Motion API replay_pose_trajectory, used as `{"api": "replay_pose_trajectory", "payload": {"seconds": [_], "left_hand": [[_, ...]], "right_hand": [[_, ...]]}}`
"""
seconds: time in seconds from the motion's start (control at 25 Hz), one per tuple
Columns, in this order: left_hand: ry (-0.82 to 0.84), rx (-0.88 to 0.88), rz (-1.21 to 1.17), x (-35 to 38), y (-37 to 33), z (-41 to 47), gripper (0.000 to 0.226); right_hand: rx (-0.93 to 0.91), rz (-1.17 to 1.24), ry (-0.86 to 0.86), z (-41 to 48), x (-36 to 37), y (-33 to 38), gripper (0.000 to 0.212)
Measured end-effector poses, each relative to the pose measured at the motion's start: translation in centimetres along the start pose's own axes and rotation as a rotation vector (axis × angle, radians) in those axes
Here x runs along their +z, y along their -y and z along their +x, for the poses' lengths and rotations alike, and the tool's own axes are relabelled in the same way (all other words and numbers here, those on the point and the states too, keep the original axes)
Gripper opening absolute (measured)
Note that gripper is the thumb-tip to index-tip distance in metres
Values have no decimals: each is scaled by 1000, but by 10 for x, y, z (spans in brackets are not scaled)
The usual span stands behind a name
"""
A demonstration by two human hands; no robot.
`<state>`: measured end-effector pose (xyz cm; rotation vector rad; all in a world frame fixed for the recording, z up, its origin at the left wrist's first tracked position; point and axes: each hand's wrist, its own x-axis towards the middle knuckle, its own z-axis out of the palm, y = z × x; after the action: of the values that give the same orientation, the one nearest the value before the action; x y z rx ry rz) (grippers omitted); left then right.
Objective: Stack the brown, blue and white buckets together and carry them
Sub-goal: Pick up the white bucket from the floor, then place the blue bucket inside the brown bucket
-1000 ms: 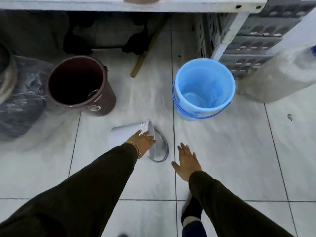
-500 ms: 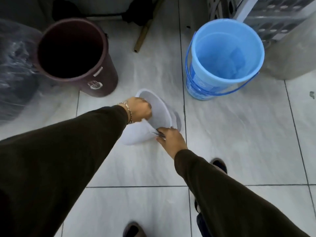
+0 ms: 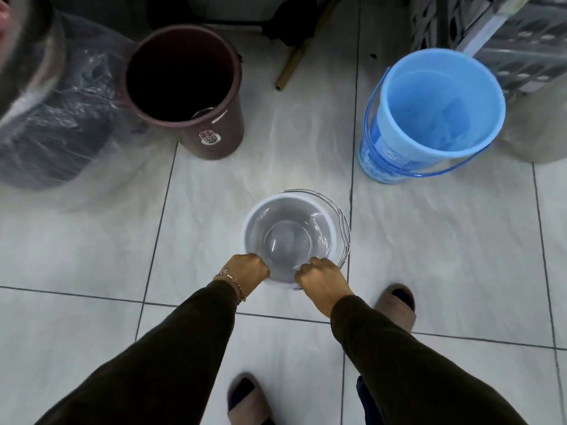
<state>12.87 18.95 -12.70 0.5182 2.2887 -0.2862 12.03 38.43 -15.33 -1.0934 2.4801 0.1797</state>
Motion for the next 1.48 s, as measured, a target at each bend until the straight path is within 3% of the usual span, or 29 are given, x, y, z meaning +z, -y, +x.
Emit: {"api": "replay_pose_trajectory", "payload": {"seconds": [0.08,0.24,0.36,0.48,0.52,0.6,0.72,0.8,0.92,1.04,1.16,1.28,1.36,1.48], "left_hand": [[-30,34,-15,2,-4,-9,43],[-248,170,-128,-15,6,-43,51],[-283,95,-224,-52,19,-58,48],[-242,-24,-460,-125,19,-38,71],[-259,-63,-549,-151,15,-24,69],[-279,-170,-779,-198,-2,17,59],[-352,-328,-1281,-251,-38,87,58],[-335,-409,-1583,-282,-60,138,62],[-395,-455,-1715,-309,-75,200,57],[-483,-505,-1596,-307,-77,233,71],[-443,-594,-1319,-301,-74,241,81],[-306,-654,-1185,-305,-70,228,80],[-296,-666,-1321,-307,-64,208,80],[-441,-653,-1685,-316,-43,164,89]], "right_hand": [[-21,44,30,-9,0,2,23],[72,367,-67,-37,-31,-25,56],[360,606,-116,-59,-67,-71,63],[777,909,-194,-70,-100,-142,68],[906,1009,-237,-69,-107,-169,69],[1120,1161,-302,-66,-115,-224,70],[1289,1267,-322,-58,-120,-290,70],[1318,1317,-333,-47,-115,-330,76],[1261,1401,-329,-24,-105,-378,82],[1158,1377,-218,-6,-100,-403,50],[1128,1454,-195,-1,-99,-410,24],[1114,1611,-206,-11,-116,-401,24],[1099,1660,-181,-20,-134,-388,29],[1024,1620,-167,-33,-166,-372,27]]}}
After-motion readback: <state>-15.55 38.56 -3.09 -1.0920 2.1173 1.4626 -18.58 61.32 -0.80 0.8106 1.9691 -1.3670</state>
